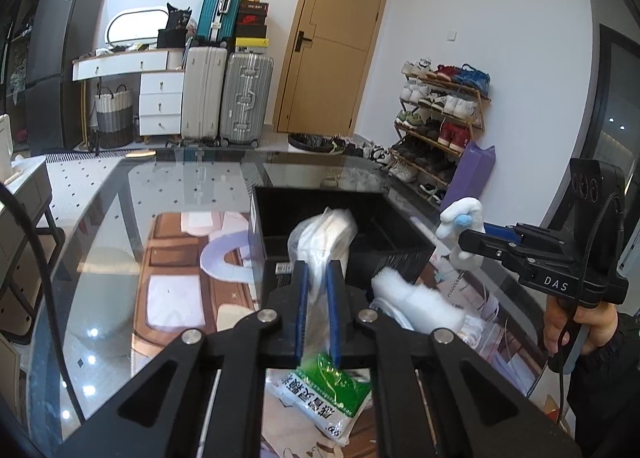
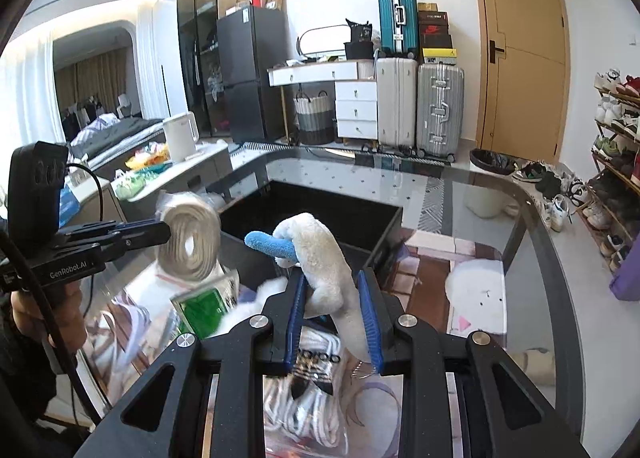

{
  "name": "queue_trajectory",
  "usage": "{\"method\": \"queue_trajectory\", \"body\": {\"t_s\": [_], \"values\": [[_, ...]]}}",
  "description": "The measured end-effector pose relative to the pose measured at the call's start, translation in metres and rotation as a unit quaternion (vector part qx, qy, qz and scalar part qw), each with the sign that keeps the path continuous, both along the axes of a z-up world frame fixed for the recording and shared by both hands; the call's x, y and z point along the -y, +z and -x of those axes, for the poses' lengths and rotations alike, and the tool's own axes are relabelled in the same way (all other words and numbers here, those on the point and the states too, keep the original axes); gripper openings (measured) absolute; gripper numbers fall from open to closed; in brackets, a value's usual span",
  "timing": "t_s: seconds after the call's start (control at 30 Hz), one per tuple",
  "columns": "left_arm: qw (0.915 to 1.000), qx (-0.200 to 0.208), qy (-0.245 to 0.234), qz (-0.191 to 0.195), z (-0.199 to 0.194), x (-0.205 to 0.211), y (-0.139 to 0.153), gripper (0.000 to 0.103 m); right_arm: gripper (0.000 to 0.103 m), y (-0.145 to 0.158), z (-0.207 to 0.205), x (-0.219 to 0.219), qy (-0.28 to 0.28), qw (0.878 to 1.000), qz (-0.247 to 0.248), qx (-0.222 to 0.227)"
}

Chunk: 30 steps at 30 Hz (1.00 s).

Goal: Organize soft objects

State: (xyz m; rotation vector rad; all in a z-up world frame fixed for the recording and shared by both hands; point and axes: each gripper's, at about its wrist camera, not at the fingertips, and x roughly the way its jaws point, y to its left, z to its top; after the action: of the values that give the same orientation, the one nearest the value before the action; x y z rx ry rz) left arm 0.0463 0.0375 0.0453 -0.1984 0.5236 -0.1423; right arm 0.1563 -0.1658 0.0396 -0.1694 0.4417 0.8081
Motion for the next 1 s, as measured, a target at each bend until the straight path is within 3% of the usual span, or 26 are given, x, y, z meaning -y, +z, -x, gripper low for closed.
{"method": "queue_trajectory", "body": {"t_s": [0.23, 0.47, 0.5, 0.57, 0.6, 0.83, 1.0], "values": [[0.9999, 0.015, -0.002, 0.001, -0.005, -0.001, 0.014, 0.005, 0.027, 0.015, -0.002, -0.005, -0.001, 1.0, -0.017, 0.005], [0.9995, -0.025, 0.002, -0.016, -0.006, -0.004, -0.009, 0.007, 0.027, 0.012, -0.002, -0.006, 0.002, 1.0, -0.014, 0.001], [0.9991, -0.036, 0.002, -0.021, -0.006, -0.006, -0.014, 0.011, 0.027, 0.011, -0.002, -0.005, 0.001, 1.0, -0.015, 0.0], [0.9982, -0.052, 0.006, -0.03, -0.008, -0.009, -0.021, 0.031, 0.027, 0.01, -0.002, -0.004, 0.001, 1.0, -0.014, -0.001], [0.997, -0.069, 0.003, -0.037, -0.01, -0.01, -0.027, 0.052, 0.027, 0.009, -0.002, -0.004, 0.002, 1.0, -0.014, -0.002], [0.9858, -0.147, -0.004, -0.081, -0.03, -0.008, -0.062, 0.056, 0.027, 0.006, -0.003, -0.005, 0.004, 1.0, -0.013, -0.004], [0.9843, -0.147, -0.01, -0.097, -0.033, -0.004, -0.068, 0.056, 0.027, 0.003, -0.006, -0.005, 0.005, 1.0, -0.009, -0.008]]}}
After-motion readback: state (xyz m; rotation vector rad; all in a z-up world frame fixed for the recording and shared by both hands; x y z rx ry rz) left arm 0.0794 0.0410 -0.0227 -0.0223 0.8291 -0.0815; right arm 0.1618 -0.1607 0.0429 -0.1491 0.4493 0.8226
